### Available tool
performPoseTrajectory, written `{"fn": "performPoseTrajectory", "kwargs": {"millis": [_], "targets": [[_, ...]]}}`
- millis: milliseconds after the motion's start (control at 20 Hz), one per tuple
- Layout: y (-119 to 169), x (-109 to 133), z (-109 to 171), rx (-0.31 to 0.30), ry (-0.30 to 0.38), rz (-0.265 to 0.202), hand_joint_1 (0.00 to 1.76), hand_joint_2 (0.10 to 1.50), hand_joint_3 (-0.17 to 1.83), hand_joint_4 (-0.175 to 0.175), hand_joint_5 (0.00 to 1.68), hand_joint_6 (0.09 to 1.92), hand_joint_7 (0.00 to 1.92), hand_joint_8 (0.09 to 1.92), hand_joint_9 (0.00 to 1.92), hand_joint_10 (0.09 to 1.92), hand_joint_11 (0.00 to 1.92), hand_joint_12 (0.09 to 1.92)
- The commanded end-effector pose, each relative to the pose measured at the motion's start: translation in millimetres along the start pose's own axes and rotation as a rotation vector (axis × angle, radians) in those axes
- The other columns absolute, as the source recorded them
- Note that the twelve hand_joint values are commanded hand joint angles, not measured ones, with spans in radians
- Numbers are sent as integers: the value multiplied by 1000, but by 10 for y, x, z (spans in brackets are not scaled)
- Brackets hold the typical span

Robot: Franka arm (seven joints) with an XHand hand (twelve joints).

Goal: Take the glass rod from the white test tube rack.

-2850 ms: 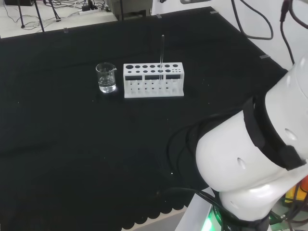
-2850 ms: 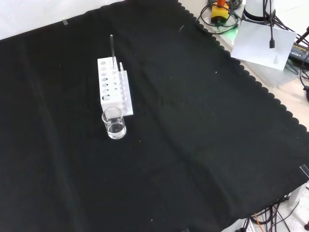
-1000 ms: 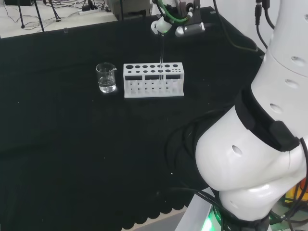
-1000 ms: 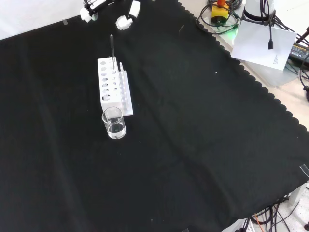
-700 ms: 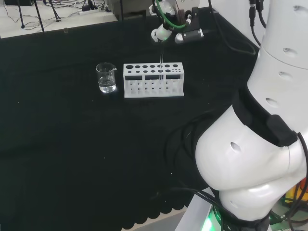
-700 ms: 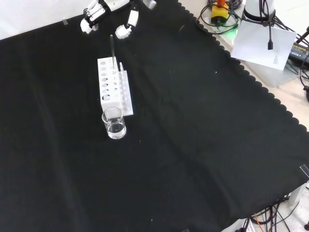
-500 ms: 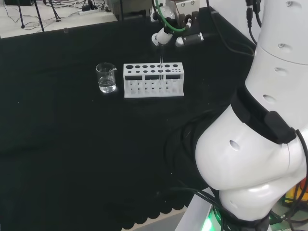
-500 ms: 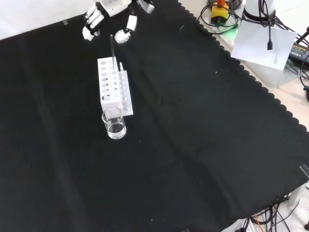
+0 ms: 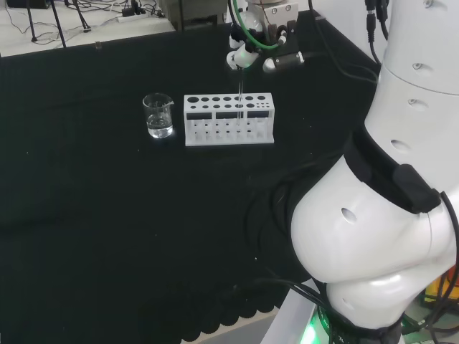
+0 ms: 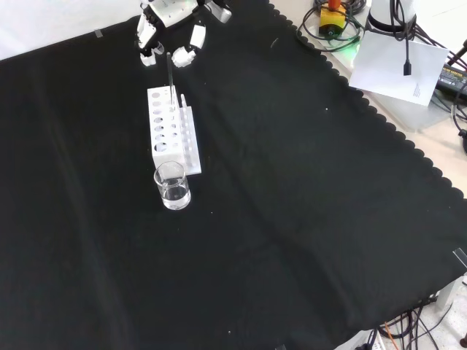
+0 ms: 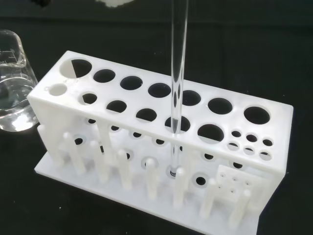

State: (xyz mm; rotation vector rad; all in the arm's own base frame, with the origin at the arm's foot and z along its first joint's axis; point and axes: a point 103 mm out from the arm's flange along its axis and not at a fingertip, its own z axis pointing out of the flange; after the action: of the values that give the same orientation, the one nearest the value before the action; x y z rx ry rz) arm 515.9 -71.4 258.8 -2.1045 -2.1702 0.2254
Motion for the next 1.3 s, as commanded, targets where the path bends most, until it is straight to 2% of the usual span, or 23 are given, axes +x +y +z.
{"fn": "performPoseTrajectory", "kwargs": {"millis": [50, 300, 500, 700, 800, 900, 1150, 1200, 1250, 1300], "targets": [[2, -90, 19, 1, -2, -1, 836, 810, 729, -175, 607, 955, 987, 947, 1094, 931, 903, 1284], [39, -79, 46, 25, -16, -13, 858, 806, 731, -175, 648, 990, 1030, 932, 1180, 896, 958, 1261], [115, 37, 53, 39, -7, -34, 877, 804, 733, -175, 674, 998, 1059, 923, 1258, 895, 1031, 1240], [122, -2, 95, 47, -25, -25, 991, 788, 742, -175, 736, 998, 1111, 946, 1416, 916, 1266, 1180], [112, -60, 122, 49, -29, -20, 1074, 940, 473, -175, 813, 1150, 1130, 982, 1480, 947, 1390, 1164], [103, -88, 122, 47, -30, -18, 1104, 1050, 267, -175, 838, 1204, 1136, 1002, 1507, 968, 1455, 1154], [110, -76, 127, 46, -29, -30, 1114, 1096, 175, -175, 849, 1214, 1137, 1013, 1531, 984, 1509, 1158], [120, -61, 126, 25, -21, -34, 1116, 1097, 167, -175, 854, 1206, 1134, 1018, 1551, 968, 1564, 1125], [129, -45, 118, -5, -5, -46, 1126, 1092, 156, -175, 874, 1176, 1136, 1046, 1588, 933, 1673, 1016], [131, -12, 99, -50, -13, -56, 1180, 1021, 262, -175, 895, 1093, 1106, 1119, 1587, 961, 1726, 891]]}}
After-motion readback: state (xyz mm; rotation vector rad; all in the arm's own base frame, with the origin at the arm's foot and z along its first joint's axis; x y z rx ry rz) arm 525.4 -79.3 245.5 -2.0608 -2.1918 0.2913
